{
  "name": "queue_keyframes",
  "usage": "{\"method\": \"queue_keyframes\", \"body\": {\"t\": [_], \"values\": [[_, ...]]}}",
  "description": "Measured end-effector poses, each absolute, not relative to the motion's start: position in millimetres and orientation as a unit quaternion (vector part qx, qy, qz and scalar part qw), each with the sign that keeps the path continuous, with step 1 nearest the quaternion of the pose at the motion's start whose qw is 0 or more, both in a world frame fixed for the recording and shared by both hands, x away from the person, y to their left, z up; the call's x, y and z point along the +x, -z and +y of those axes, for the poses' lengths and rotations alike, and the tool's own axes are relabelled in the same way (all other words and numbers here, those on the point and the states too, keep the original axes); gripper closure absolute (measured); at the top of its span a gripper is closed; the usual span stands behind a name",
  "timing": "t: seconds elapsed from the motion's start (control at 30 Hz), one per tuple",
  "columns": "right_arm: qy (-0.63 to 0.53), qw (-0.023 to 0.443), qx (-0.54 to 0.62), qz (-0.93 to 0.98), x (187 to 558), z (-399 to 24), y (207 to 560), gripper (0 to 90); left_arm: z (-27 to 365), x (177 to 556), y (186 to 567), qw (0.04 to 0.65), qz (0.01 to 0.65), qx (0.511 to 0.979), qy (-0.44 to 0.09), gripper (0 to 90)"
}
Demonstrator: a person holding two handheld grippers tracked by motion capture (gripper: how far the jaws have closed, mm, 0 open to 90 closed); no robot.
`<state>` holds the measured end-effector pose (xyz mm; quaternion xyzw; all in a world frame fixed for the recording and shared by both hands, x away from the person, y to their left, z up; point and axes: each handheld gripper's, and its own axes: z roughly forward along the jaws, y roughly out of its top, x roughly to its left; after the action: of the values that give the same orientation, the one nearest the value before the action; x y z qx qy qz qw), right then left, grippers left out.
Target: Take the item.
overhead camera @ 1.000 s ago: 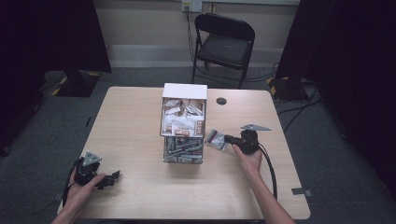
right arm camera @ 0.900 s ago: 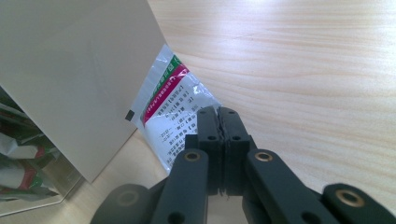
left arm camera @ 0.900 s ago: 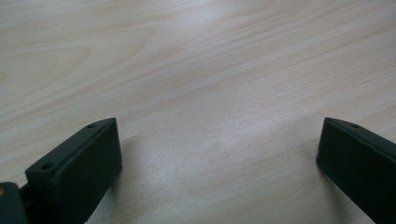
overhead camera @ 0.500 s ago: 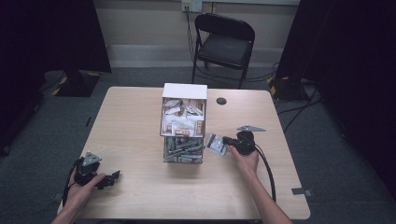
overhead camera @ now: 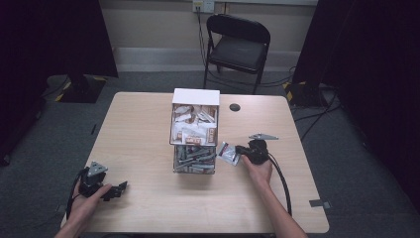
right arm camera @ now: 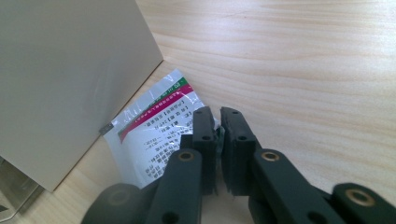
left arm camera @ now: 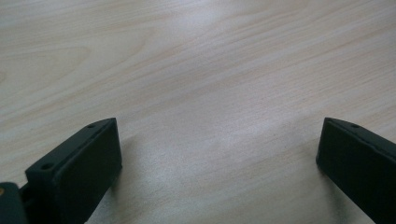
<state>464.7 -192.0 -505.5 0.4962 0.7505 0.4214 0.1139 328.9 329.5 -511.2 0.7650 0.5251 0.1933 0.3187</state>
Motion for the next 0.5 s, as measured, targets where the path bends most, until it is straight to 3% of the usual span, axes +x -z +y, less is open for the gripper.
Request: {"method": "queue_keyframes", "body": {"t": [0.5], "values": [[-0.425,0.12,0.499,0.745,465.4,-195.6,502.3,70.4,329.6,329.2,511.2,0.319,0.524,0.766,-0.193,0.0]]}}
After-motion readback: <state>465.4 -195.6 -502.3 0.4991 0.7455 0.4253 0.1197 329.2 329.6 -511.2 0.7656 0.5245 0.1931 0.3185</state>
